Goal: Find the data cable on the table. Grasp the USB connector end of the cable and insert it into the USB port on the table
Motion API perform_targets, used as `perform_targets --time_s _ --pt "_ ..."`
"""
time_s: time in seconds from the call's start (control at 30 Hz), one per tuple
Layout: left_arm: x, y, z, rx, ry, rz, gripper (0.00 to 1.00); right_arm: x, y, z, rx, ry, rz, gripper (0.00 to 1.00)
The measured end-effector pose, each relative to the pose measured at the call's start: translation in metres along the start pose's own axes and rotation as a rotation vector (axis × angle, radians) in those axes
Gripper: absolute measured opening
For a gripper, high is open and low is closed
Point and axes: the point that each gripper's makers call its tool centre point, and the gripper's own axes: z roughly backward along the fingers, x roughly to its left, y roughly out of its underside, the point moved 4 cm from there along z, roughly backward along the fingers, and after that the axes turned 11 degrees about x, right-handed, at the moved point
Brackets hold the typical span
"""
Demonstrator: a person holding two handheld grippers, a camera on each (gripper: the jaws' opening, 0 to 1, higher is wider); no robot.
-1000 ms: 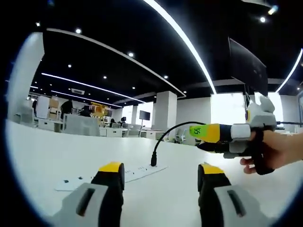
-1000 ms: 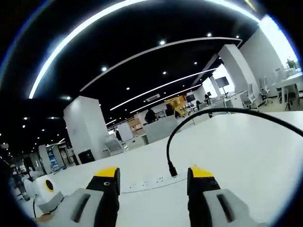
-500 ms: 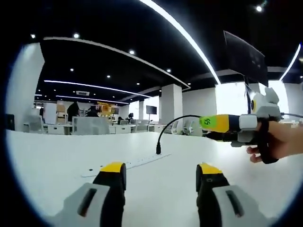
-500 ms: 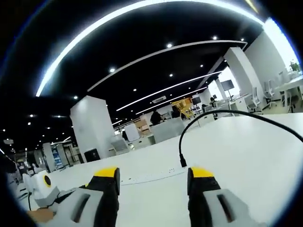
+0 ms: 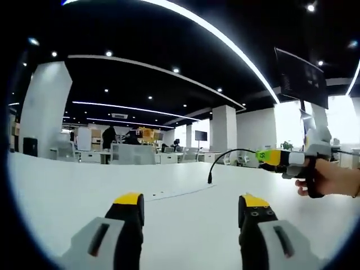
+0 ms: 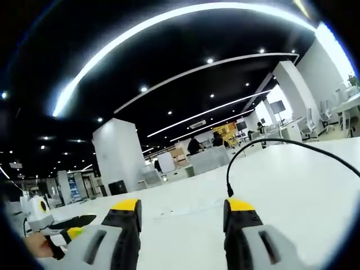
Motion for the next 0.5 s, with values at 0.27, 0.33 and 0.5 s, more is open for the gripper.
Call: perform_targets --time_s 0.27,0.33,0.5 --pt "0.032 -0.013 0.049 -0.039 -0.169 0.014 0.71 0.008 0.008 0.014 0.034 0.017 0.086 0.62" --pt "0.04 -0.013 0.06 -0.042 -0.207 0.02 0.71 0.01 0.008 0.016 0.027 0.025 0.11 0.62" --pt "0.054 -0.006 0.077 -0.042 -0.283 0.03 0.71 0.019 0.011 0.022 0.043 0.029 0.159 0.64"
